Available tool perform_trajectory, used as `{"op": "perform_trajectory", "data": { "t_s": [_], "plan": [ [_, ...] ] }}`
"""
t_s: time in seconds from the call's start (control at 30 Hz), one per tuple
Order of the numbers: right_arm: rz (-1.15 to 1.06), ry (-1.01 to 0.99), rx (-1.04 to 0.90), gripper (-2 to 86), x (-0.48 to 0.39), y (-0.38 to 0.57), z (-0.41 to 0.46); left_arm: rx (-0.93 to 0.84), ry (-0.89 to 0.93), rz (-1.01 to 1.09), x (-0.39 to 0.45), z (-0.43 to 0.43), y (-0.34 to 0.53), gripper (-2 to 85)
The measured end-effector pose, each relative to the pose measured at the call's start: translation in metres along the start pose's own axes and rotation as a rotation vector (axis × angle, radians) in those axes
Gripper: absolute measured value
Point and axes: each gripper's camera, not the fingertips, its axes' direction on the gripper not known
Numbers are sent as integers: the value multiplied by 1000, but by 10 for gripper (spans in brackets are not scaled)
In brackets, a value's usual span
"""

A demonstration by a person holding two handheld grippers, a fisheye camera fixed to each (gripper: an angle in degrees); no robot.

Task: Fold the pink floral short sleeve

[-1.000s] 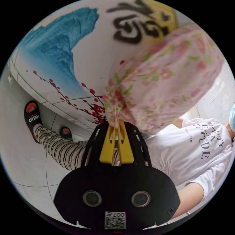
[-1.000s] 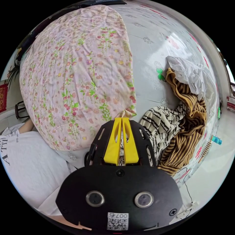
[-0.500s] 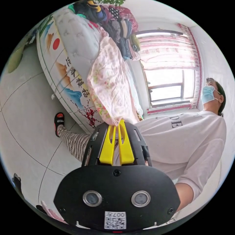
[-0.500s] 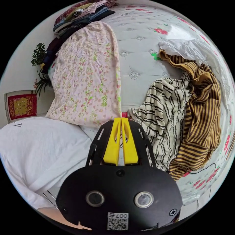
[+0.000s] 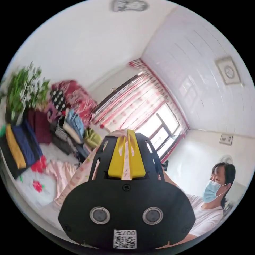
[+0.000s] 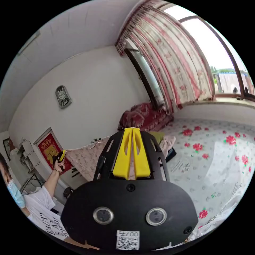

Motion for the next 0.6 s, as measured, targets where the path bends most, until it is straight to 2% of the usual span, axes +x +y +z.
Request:
{"op": "perform_trajectory", "data": {
  "t_s": [0.07, 0.17, 0.27, 0.4, 0.6],
  "plan": [
    [-134, 5, 285, -4, -92, -91, -130, 59, 4, 167, 92, -13, -47, -9],
    [-241, -42, 501, -4, -167, -130, -275, 126, -8, 360, 219, -51, -72, -9],
    [-341, -109, 602, -4, -206, -126, -390, 152, 17, 495, 310, -90, -52, -9],
    [-391, -159, 639, -4, -217, -94, -481, 146, -5, 597, 387, -122, 10, -9],
    [-418, -202, 495, -4, -198, -13, -546, 55, -48, 525, 402, -151, 123, -9]
  ]
}}
